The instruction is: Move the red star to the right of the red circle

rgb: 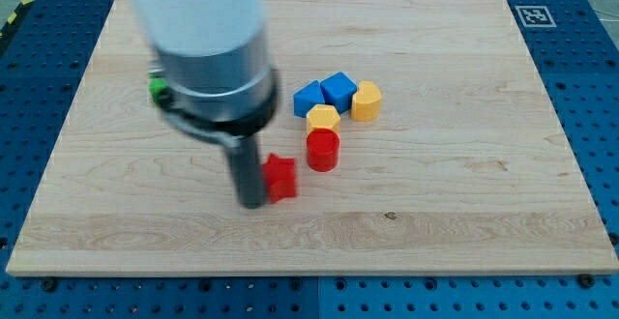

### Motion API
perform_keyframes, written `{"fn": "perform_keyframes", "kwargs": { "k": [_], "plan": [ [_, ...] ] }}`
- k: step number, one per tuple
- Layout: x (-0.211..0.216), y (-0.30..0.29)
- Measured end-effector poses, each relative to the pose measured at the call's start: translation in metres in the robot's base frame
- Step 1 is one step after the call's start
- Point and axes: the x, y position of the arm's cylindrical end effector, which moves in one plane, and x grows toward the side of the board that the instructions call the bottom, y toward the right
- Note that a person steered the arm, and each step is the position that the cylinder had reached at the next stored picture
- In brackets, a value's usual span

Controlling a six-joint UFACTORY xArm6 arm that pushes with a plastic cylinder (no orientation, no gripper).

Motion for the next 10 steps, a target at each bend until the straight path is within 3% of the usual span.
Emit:
{"fn": "perform_keyframes", "kwargs": {
  "k": [2, 3, 4, 5, 6, 8, 10],
  "plan": [
    [-0.004, -0.040],
    [-0.032, -0.037],
    [-0.033, 0.003],
    [0.012, 0.050],
    [0.019, 0.089],
    [0.054, 0.104],
    [-0.021, 0.131]
  ]
}}
